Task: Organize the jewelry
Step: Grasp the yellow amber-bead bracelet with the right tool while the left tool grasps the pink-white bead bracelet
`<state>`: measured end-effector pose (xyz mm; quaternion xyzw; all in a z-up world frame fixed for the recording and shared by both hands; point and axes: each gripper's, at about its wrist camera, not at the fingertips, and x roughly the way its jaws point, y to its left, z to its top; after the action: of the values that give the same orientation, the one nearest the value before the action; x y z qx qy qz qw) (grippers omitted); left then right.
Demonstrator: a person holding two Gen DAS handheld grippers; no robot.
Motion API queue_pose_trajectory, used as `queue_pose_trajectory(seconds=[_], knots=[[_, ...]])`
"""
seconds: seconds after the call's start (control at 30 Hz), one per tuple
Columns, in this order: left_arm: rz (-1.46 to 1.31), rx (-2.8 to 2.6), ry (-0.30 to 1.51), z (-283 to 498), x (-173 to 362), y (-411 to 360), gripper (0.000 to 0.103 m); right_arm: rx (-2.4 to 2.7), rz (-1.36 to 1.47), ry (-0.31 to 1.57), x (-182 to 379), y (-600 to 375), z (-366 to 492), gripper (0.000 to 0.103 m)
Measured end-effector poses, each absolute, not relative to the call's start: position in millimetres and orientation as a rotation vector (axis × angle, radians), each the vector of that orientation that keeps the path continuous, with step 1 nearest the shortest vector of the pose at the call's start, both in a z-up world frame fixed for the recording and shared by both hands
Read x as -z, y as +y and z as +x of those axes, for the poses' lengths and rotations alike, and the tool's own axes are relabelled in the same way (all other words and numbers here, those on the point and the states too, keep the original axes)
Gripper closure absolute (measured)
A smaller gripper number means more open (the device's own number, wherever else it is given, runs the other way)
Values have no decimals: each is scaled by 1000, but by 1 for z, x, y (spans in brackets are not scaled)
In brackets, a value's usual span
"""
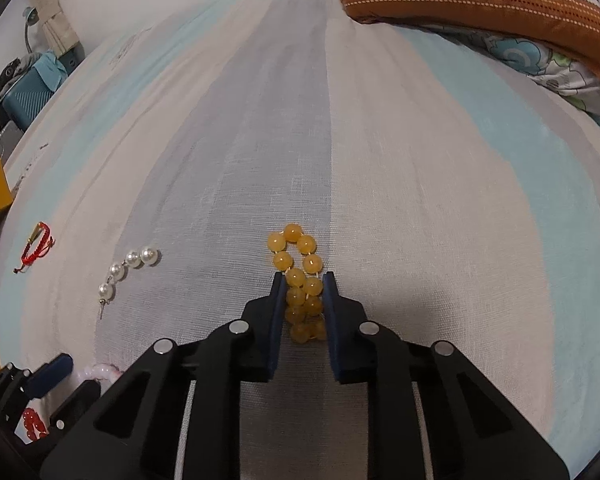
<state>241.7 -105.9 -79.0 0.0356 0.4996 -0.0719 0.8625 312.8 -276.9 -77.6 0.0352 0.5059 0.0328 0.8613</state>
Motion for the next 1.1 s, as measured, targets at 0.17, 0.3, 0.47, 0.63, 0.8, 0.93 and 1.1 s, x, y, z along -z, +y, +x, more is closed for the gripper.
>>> queue_pose_trajectory(seconds=[0.17,0.3,0.47,0.63,0.8,0.93,1.1], knots=[[21,189,1044,240,77,-100,91,-63,84,1045,74,-279,310,87],[5,204,1043,235,72,-97,91,-66,77,1011,61,-277,303,94],[14,204,1035,231,69,-99,91,-69,76,1004,58,-277,301,94],[6,209,1019,228,60,-96,91,-69,85,1001,57,-279,300,94],[-4,212,1002,227,51,-92,91,-68,96,993,53,-282,299,94],[-5,217,989,224,45,-92,91,-74,97,979,47,-282,297,94],[-6,224,973,219,38,-90,91,-78,99,959,39,-281,294,94]])
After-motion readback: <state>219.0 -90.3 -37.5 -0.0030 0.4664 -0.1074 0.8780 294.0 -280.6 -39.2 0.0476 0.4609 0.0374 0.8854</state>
